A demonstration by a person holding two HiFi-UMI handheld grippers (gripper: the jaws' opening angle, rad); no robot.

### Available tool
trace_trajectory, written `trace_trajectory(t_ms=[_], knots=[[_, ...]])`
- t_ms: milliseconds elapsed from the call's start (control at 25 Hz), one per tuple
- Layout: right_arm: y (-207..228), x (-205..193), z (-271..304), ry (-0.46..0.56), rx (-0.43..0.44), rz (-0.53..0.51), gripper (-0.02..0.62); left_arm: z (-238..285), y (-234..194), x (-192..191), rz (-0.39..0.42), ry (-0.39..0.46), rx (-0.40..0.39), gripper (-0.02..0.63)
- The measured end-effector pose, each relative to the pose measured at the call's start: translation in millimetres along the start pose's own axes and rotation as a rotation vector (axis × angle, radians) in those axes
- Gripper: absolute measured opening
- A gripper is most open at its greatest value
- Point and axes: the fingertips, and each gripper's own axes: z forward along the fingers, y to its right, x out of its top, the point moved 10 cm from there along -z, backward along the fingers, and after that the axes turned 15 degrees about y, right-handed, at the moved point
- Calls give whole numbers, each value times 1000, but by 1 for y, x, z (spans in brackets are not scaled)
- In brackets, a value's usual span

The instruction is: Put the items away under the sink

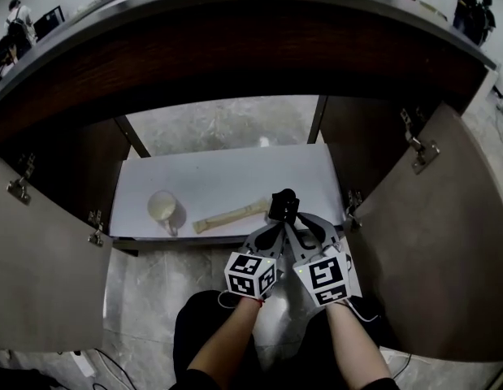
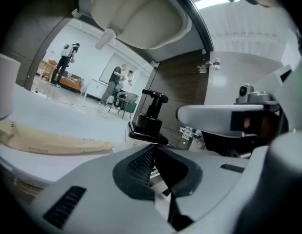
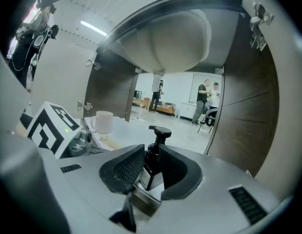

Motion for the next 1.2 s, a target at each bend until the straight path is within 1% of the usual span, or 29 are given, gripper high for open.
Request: trace_trajectory(t_ms=[160, 280, 360, 560, 680, 760, 840, 1000, 1200], knots=[[0, 2, -6, -3, 2, 22, 95, 8, 1, -4, -46, 36, 20, 9], [-1, 4, -10, 7, 1, 25, 86, 11, 0, -7, -102, 41, 7, 9], [-3, 5, -11, 10, 8, 20, 79, 9, -1, -7, -117, 43, -4, 9], [-7, 8, -9, 18, 36, 19, 59, 1, -5, 8, -97, 69, -16, 9], [-6, 12, -7, 45, 22, 44, 47, -8, -6, 20, -70, 104, -11, 9], [-5, 14, -6, 62, 10, 83, 44, -14, -5, 29, -37, 130, -3, 9], [-7, 18, -5, 81, 17, 97, 43, -20, -3, 40, 28, 154, -4, 9], [-18, 30, -3, 144, 40, 70, 43, -29, 7, 62, 165, 211, -19, 9], [-30, 42, 0, 229, 11, 60, 43, -44, 21, 85, 282, 283, 13, 9]])
